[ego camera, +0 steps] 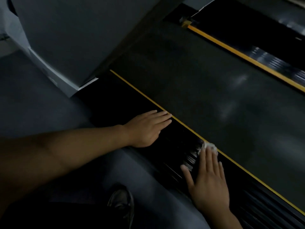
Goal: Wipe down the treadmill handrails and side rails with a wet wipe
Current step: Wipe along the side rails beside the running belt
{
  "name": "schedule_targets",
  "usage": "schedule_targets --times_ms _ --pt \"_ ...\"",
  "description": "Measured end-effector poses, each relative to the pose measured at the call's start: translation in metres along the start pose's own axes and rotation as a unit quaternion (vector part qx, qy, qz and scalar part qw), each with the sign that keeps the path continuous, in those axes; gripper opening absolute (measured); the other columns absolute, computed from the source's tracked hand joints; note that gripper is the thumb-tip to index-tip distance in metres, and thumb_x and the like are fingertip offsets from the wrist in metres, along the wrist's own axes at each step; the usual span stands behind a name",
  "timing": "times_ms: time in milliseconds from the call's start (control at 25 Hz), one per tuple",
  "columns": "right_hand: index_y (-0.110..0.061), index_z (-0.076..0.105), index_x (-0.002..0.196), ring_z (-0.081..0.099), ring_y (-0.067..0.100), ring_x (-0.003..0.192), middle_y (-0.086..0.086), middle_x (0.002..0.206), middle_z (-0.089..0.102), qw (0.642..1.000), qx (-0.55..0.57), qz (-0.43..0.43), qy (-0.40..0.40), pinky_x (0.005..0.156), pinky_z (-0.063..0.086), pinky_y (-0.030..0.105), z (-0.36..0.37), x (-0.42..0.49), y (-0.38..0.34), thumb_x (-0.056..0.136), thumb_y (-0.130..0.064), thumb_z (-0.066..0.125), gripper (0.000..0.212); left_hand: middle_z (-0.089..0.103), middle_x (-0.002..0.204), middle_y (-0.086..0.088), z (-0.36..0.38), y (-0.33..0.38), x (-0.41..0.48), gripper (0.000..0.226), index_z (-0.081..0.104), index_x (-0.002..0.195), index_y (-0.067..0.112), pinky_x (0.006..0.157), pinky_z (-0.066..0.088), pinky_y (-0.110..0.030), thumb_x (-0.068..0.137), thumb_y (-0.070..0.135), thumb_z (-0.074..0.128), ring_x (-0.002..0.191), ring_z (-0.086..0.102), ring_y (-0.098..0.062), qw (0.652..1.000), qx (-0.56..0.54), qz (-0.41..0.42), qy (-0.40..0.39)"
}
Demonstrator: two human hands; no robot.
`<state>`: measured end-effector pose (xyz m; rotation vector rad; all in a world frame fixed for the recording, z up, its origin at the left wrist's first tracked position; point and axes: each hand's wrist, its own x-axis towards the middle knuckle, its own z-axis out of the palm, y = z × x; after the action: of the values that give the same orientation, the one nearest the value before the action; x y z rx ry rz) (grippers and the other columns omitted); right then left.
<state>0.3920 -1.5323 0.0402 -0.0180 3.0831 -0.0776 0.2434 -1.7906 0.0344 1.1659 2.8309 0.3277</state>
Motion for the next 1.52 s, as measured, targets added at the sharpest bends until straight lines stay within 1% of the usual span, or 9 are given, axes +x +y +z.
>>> schedule_targets --times_ms 80,240,320,560,800,1000,1080,1280,1520 --pt "0.002 0.022 0.160 0.009 0.032 0.158 0.019 0.169 0.015 0.999 0.012 0.026 -0.017 0.125 0.024 0.051 0.007 0.004 -0.009 0.096 -0.079 0.012 0.103 0.028 0.168 -0.009 0.005 -0.002 0.001 0.067 0.037 0.157 0.006 0.127 0.012 -0.037 0.096 0.031 0.028 0.157 0.019 -0.021 1.000 -0.009 0.006 0.005" --pt "0.002 0.012 0.161 0.000 0.035 0.158 0.020 0.170 0.005 0.995 0.031 -0.098 -0.007 0.128 0.013 0.048 0.012 0.042 -0.091 0.095 -0.078 0.015 0.104 0.038 0.163 -0.007 0.004 -0.004 0.001 0.061 0.045 0.153 0.007 0.127 0.016 -0.034 0.099 0.031 0.031 0.155 0.026 -0.017 0.996 -0.089 -0.013 0.015" --pt "-0.002 0.005 0.162 -0.007 0.032 0.158 0.016 0.171 -0.002 0.992 0.019 -0.124 -0.013 0.128 0.011 0.049 0.011 0.039 -0.094 0.096 -0.078 0.018 0.101 0.039 0.162 -0.006 0.002 -0.005 0.001 0.059 0.047 0.152 0.008 0.127 0.018 -0.034 0.100 0.031 0.031 0.154 0.026 -0.015 0.994 -0.103 -0.018 0.013" --pt "0.003 0.019 0.160 0.009 0.035 0.158 0.021 0.169 0.013 1.000 0.004 0.005 0.015 0.124 0.026 0.053 0.014 -0.038 -0.027 0.097 -0.070 0.037 0.098 0.040 0.162 -0.006 0.004 -0.004 0.001 0.058 0.047 0.153 0.008 0.127 0.017 -0.033 0.102 0.032 0.031 0.154 0.028 -0.017 0.995 -0.093 -0.017 0.026" --pt "-0.002 -0.002 0.162 -0.017 0.034 0.156 0.018 0.168 -0.017 0.990 0.002 -0.133 -0.033 0.127 -0.008 0.046 0.013 0.020 -0.119 0.097 -0.067 0.042 0.102 0.041 0.161 -0.007 0.004 -0.007 0.001 0.056 0.047 0.152 0.008 0.126 0.022 -0.038 0.103 0.031 0.033 0.154 0.027 -0.016 0.994 -0.102 -0.006 0.028" --pt "-0.002 0.019 0.162 0.004 0.033 0.159 0.017 0.171 0.005 0.999 0.004 -0.046 0.024 0.124 0.019 0.051 0.022 -0.068 -0.036 0.091 -0.058 0.052 0.096 0.044 0.159 -0.008 0.007 -0.006 0.002 0.055 0.049 0.150 0.009 0.126 0.023 -0.039 0.104 0.032 0.032 0.153 0.030 -0.018 0.996 -0.073 0.002 0.041" --pt "0.001 0.020 0.160 0.006 0.037 0.158 0.022 0.170 0.010 1.000 0.017 -0.015 0.020 0.124 0.018 0.051 0.025 -0.069 -0.044 0.090 -0.060 0.051 0.098 0.042 0.160 -0.008 0.008 -0.007 0.001 0.055 0.048 0.151 0.008 0.126 0.022 -0.040 0.104 0.032 0.031 0.153 0.029 -0.019 0.998 -0.058 0.001 0.039" --pt "-0.002 0.008 0.161 -0.006 0.036 0.157 0.020 0.169 -0.004 0.995 0.013 -0.099 0.001 0.127 0.002 0.048 0.025 -0.009 -0.119 0.092 -0.061 0.053 0.101 0.033 0.165 -0.008 0.007 -0.001 0.000 0.061 0.040 0.156 0.009 0.127 0.020 -0.042 0.105 0.038 0.025 0.156 0.021 -0.018 1.000 0.001 0.000 0.010" --pt "-0.002 0.018 0.162 0.005 0.033 0.159 0.016 0.171 0.008 0.999 0.002 -0.043 0.026 0.123 0.016 0.050 0.028 -0.088 -0.009 0.078 -0.051 0.067 0.108 0.031 0.166 -0.009 0.025 0.052 -0.016 0.063 0.041 0.156 0.007 0.126 0.023 -0.047 0.102 0.039 0.033 0.156 0.023 -0.024 1.000 0.016 0.024 0.012"
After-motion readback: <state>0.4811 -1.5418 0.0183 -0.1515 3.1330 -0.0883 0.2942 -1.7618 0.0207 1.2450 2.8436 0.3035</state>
